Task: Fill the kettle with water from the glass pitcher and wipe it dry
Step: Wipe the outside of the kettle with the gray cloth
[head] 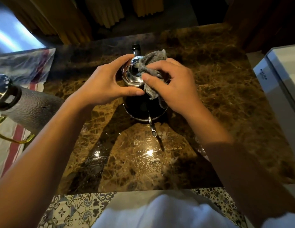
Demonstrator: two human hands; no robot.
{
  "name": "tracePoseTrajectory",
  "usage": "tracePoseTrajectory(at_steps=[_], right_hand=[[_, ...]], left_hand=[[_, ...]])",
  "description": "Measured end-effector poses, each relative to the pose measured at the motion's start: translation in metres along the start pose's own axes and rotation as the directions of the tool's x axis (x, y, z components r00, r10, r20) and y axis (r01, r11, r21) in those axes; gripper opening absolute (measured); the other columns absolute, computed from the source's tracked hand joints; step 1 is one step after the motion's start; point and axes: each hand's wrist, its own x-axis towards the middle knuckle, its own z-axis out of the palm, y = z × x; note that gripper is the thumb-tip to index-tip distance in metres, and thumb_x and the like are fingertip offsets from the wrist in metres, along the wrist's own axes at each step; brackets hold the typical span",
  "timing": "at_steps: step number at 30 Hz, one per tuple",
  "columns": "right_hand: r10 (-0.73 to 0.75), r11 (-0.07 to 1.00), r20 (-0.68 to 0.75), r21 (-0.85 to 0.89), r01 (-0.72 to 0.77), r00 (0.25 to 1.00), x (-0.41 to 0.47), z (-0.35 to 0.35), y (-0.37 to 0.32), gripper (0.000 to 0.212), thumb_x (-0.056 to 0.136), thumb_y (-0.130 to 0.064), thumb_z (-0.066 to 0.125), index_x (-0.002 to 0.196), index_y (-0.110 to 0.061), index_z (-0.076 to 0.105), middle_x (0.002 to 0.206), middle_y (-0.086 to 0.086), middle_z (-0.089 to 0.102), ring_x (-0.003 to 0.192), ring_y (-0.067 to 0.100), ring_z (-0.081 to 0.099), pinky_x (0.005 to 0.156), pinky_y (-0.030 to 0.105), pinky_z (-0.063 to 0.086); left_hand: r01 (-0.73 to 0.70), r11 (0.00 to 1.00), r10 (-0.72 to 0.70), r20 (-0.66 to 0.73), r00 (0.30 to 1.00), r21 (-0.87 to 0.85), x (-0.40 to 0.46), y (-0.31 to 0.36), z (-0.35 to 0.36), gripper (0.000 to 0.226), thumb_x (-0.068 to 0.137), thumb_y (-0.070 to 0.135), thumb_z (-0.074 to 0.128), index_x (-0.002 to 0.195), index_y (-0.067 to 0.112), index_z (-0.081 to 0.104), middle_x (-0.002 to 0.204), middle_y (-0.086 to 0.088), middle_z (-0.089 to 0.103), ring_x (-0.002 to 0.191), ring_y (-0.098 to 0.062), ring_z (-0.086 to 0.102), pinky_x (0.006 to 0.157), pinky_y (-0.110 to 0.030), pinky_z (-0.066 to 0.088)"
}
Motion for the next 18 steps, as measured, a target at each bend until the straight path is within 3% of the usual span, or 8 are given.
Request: tracePoseTrajectory(at_steps=[3, 6, 9, 11, 13, 15, 18], right_hand=[[0.141, 0.982, 0.023, 0.127, -0.143, 0.99, 0.011, -0.009, 0.012, 0.028, 0.1, -0.033, 0.067, 0.12, -0.016, 0.076, 0.112, -0.005, 0.076, 0.106, 0.007, 0.07, 0.096, 0.035, 0.056], [0.27, 0.96, 0.091, 0.057, -0.275, 0.959, 0.011, -0.013, 0.03, 0.025, 0.103, -0.028, 0.063, 0.12, -0.016, 0.077, 0.112, -0.005, 0.078, 0.107, 0.01, 0.072, 0.099, 0.044, 0.056], [0.36, 0.919, 0.136, 0.116, -0.376, 0.923, -0.004, -0.016, 0.042, 0.026, 0.103, -0.025, 0.066, 0.124, -0.013, 0.075, 0.115, 0.001, 0.077, 0.11, 0.017, 0.071, 0.102, 0.049, 0.054], [0.354, 0.913, 0.095, 0.181, -0.366, 0.93, -0.011, -0.02, 0.04, 0.026, 0.103, -0.024, 0.065, 0.125, -0.013, 0.073, 0.116, 0.002, 0.077, 0.11, 0.017, 0.072, 0.101, 0.049, 0.056], [0.302, 0.924, 0.049, 0.231, -0.305, 0.952, -0.015, -0.024, 0.033, 0.029, 0.102, -0.024, 0.065, 0.128, -0.014, 0.071, 0.117, -0.001, 0.076, 0.109, 0.012, 0.071, 0.098, 0.041, 0.058], [0.244, 0.946, 0.048, 0.207, -0.249, 0.969, -0.02, -0.023, 0.026, 0.034, 0.1, -0.029, 0.065, 0.132, -0.017, 0.07, 0.119, -0.005, 0.075, 0.11, 0.007, 0.07, 0.096, 0.033, 0.058], [0.315, 0.936, 0.065, 0.142, -0.321, 0.947, -0.034, -0.009, 0.032, 0.042, 0.099, -0.032, 0.068, 0.139, -0.018, 0.065, 0.127, -0.003, 0.071, 0.116, 0.01, 0.067, 0.1, 0.037, 0.057]], left_hand=[[-0.014, 1.0, 0.015, 0.017, 1.0, -0.025, -0.001, 0.0, 0.0, 0.107, 0.069, 0.068, 0.073, 0.159, 0.03, 0.032, 0.144, 0.027, 0.043, 0.134, 0.007, 0.041, 0.104, -0.012, 0.03], [0.03, 0.999, -0.028, 0.084, 0.996, -0.028, -0.001, 0.003, -0.004, 0.106, 0.071, 0.066, 0.071, 0.161, 0.033, 0.026, 0.148, 0.025, 0.041, 0.138, 0.0, 0.038, 0.113, -0.023, 0.031], [0.039, 0.998, -0.045, 0.146, 0.988, 0.043, -0.004, 0.01, -0.02, 0.113, 0.075, 0.081, 0.064, 0.164, 0.037, 0.011, 0.167, 0.014, 0.026, 0.15, -0.008, 0.029, 0.121, -0.037, 0.027], [-0.05, 0.989, 0.04, 0.072, 0.997, 0.14, -0.004, 0.025, -0.024, 0.111, 0.076, 0.086, 0.055, 0.164, 0.039, 0.008, 0.17, 0.01, 0.019, 0.152, -0.008, 0.023, 0.118, -0.035, 0.025], [-0.167, 0.94, 0.152, 0.074, 0.986, 0.297, 0.001, 0.042, -0.017, 0.094, 0.083, 0.079, 0.049, 0.162, 0.041, 0.016, 0.17, 0.009, 0.019, 0.153, -0.011, 0.022, 0.118, -0.037, 0.027], [-0.199, 0.88, 0.153, 0.14, 0.978, 0.43, 0.008, 0.053, -0.008, 0.08, 0.088, 0.068, 0.05, 0.16, 0.042, 0.027, 0.17, 0.007, 0.019, 0.153, -0.021, 0.028, 0.116, -0.044, 0.034], [-0.171, 0.865, 0.097, 0.177, 0.979, 0.471, 0.015, 0.057, -0.003, 0.073, 0.091, 0.059, 0.055, 0.158, 0.044, 0.031, 0.168, 0.006, 0.023, 0.148, -0.026, 0.037, 0.113, -0.045, 0.04]])
